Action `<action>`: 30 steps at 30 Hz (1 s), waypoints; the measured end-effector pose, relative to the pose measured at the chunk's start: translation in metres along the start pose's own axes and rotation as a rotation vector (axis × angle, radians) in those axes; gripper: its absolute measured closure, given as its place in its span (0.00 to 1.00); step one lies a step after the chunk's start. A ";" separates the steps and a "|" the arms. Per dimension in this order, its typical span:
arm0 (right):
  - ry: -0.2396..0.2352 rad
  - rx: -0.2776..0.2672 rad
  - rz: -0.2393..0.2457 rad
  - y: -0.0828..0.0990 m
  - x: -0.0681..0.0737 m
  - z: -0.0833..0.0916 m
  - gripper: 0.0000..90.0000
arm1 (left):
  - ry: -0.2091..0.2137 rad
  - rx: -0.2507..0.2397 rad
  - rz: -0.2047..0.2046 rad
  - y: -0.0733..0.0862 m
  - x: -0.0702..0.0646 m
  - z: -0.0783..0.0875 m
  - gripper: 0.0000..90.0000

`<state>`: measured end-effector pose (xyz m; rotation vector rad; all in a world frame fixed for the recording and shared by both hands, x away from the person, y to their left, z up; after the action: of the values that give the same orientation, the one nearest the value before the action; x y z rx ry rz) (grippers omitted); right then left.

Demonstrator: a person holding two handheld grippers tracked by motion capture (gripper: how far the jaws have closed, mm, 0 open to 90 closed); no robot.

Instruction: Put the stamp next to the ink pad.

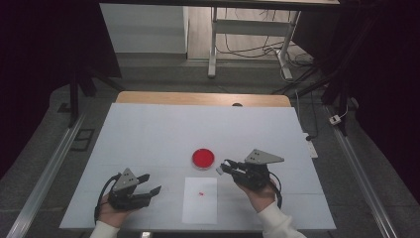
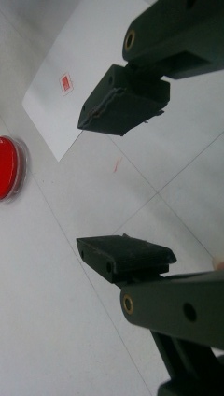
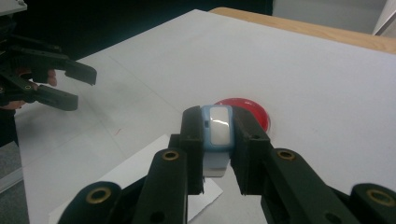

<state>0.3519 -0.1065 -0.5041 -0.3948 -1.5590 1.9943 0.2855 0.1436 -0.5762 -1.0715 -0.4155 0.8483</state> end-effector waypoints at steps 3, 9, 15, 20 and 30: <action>0.006 -0.006 0.010 -0.003 -0.002 -0.001 0.83 | 0.001 0.001 0.000 0.000 0.000 0.000 0.41; 0.022 -0.003 0.027 -0.006 -0.008 -0.006 0.83 | 0.003 0.007 -0.007 0.001 -0.001 -0.001 0.41; 0.041 0.007 0.031 -0.007 -0.014 -0.013 0.83 | 0.005 0.009 -0.007 0.001 -0.002 -0.002 0.41; 0.045 0.022 0.037 -0.007 -0.020 -0.021 0.83 | 0.003 0.012 -0.008 0.001 -0.002 -0.003 0.41; 0.062 0.036 0.021 -0.009 -0.033 -0.035 0.83 | 0.004 0.016 -0.011 0.002 -0.002 -0.005 0.41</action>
<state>0.3998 -0.0972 -0.5093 -0.4567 -1.4845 2.0039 0.2869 0.1399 -0.5798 -1.0548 -0.4102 0.8389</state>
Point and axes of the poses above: each handheld gripper's, and its own axes: z roughly backward along the jaws, y roughly out of its underside, x roughly to its left, the point moved 10 cm from there along -z, roughly forward along the jaws, and after that the axes turned 10 degrees about -x, right-handed, at the moved point
